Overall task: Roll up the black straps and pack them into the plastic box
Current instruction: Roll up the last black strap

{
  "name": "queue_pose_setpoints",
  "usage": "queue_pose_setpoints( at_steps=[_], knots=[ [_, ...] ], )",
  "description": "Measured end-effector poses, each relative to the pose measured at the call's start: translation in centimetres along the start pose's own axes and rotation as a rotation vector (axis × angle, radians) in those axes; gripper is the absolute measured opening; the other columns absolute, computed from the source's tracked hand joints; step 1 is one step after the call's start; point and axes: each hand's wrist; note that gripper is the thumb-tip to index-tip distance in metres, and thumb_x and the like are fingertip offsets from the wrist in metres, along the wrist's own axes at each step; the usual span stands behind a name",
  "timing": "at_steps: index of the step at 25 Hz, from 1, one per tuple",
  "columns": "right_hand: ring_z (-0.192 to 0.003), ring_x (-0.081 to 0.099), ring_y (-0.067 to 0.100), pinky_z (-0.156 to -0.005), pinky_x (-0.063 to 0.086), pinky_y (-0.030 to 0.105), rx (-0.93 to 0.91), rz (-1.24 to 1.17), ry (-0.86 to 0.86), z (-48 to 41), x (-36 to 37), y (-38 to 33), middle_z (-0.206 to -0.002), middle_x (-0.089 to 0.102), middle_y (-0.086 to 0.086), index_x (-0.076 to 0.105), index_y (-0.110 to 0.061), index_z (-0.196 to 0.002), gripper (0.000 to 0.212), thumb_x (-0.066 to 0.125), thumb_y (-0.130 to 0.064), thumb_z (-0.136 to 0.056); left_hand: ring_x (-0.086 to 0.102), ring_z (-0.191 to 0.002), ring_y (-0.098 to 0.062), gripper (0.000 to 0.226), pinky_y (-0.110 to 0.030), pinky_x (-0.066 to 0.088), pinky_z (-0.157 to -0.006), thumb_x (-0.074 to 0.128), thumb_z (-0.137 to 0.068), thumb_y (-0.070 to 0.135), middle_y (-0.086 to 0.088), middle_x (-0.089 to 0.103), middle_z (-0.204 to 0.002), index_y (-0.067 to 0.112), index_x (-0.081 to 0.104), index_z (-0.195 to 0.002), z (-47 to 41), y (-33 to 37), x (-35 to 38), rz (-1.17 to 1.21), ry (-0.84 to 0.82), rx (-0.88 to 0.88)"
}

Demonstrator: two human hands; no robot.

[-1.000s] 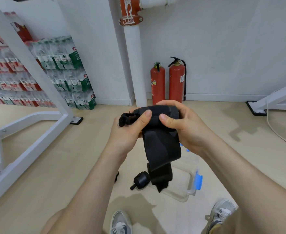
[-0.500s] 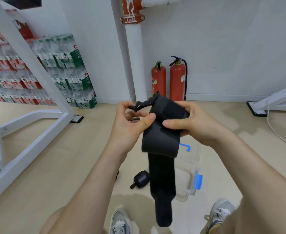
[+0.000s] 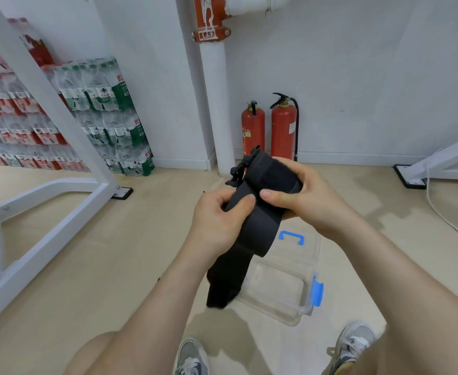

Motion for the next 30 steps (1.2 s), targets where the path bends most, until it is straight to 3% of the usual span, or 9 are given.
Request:
queue_pose_setpoints(
  at_steps=[2,4,8,14,18,22,25,28,30],
  knots=[
    [-0.099,0.070,0.009,-0.068,0.060,0.030,-0.072,0.087,0.040,0.1,0.2,0.0,-0.107,0.072,-0.013,0.061,-0.038,-0.122,0.052,0.076,-0.006,-0.083,0.056,-0.065,-0.016,0.027,-0.036,0.045,-0.061,0.066,-0.091,0.022,-0.004,0.060,-0.066,0.006,0.064,-0.070,-0.1,0.2,0.2,0.002,0.043,-0.010],
    [-0.111,0.064,0.003,-0.083,0.058,0.029,-0.149,0.233,0.058,0.0,0.6,0.3,-0.121,0.066,-0.015,0.055,-0.033,-0.136,0.062,0.077,-0.010,-0.083,0.055,-0.064,-0.018,0.027,-0.035,0.044,-0.059,0.066,-0.090,0.019,-0.007,0.057,-0.066,-0.001,0.061,-0.072,-0.1,0.3,0.3,0.051,0.083,-0.037],
    [-0.121,0.057,0.003,-0.103,0.049,0.031,-0.247,0.386,0.079,-0.2,1.4,1.0,-0.129,0.062,-0.010,0.049,-0.035,-0.143,0.070,0.078,-0.015,-0.082,0.062,-0.065,-0.020,0.021,-0.035,0.051,-0.058,0.068,-0.084,0.015,-0.005,0.065,-0.067,0.018,0.059,-0.067,-0.1,0.4,0.4,0.166,0.159,-0.143],
    [-0.096,0.050,0.003,-0.085,0.037,0.006,-0.269,0.584,0.100,0.0,1.9,1.1,-0.100,0.046,-0.006,0.044,-0.045,-0.142,0.073,0.074,-0.013,-0.084,0.055,-0.069,-0.024,0.025,-0.039,0.044,-0.065,0.066,-0.088,0.017,-0.015,0.061,-0.074,0.024,0.053,-0.068,-0.2,-0.2,0.4,0.218,0.167,-0.163],
    [-0.103,0.051,0.007,-0.090,0.039,0.015,-0.120,0.352,-0.006,0.0,1.9,0.5,-0.106,0.045,-0.002,0.045,-0.051,-0.135,0.054,0.061,-0.020,-0.094,0.062,-0.073,-0.027,0.017,-0.041,0.048,-0.067,0.065,-0.086,0.014,-0.021,0.070,-0.086,0.025,0.054,-0.080,-0.4,-0.7,0.2,0.267,0.203,-0.213],
    [-0.114,0.062,0.008,-0.099,0.051,0.030,-0.080,0.144,0.006,0.0,1.4,0.7,-0.122,0.065,-0.004,0.060,-0.033,-0.132,0.051,0.069,-0.007,-0.089,0.071,-0.084,-0.027,0.013,-0.043,0.055,-0.074,0.069,-0.089,0.018,-0.016,0.074,-0.094,0.021,0.057,-0.091,-0.5,-0.8,-0.1,0.252,0.162,-0.238],
    [-0.100,0.068,0.005,-0.090,0.057,0.028,-0.057,0.151,0.126,-0.2,1.4,0.6,-0.110,0.072,-0.006,0.068,-0.021,-0.121,0.047,0.077,-0.001,-0.080,0.072,-0.092,-0.026,0.016,-0.040,0.058,-0.075,0.071,-0.088,0.018,-0.008,0.074,-0.099,0.023,0.060,-0.099,-0.7,-0.8,-0.2,0.210,0.134,-0.244],
    [-0.091,0.068,0.003,-0.077,0.056,0.023,-0.060,0.199,0.184,-0.4,1.2,0.5,-0.103,0.072,-0.006,0.071,-0.023,-0.111,0.045,0.083,-0.002,-0.073,0.072,-0.093,-0.023,0.029,-0.035,0.057,-0.075,0.072,-0.086,0.014,-0.006,0.073,-0.105,0.019,0.061,-0.113,-0.6,-0.5,-0.4,0.233,0.064,-0.265],
    [-0.091,0.066,0.001,-0.075,0.055,0.020,-0.075,0.220,0.179,-0.3,1.0,0.5,-0.104,0.071,-0.006,0.070,-0.025,-0.108,0.047,0.085,-0.002,-0.070,0.073,-0.087,-0.019,0.033,-0.029,0.057,-0.068,0.071,-0.088,0.025,-0.003,0.075,-0.101,0.017,0.063,-0.118,-0.3,0.1,-0.9,0.315,-0.066,-0.271]
  ],
)
Point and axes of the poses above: each hand's wrist, its own z-axis away from the middle knuckle, its own x-axis out of the palm, y = z × x
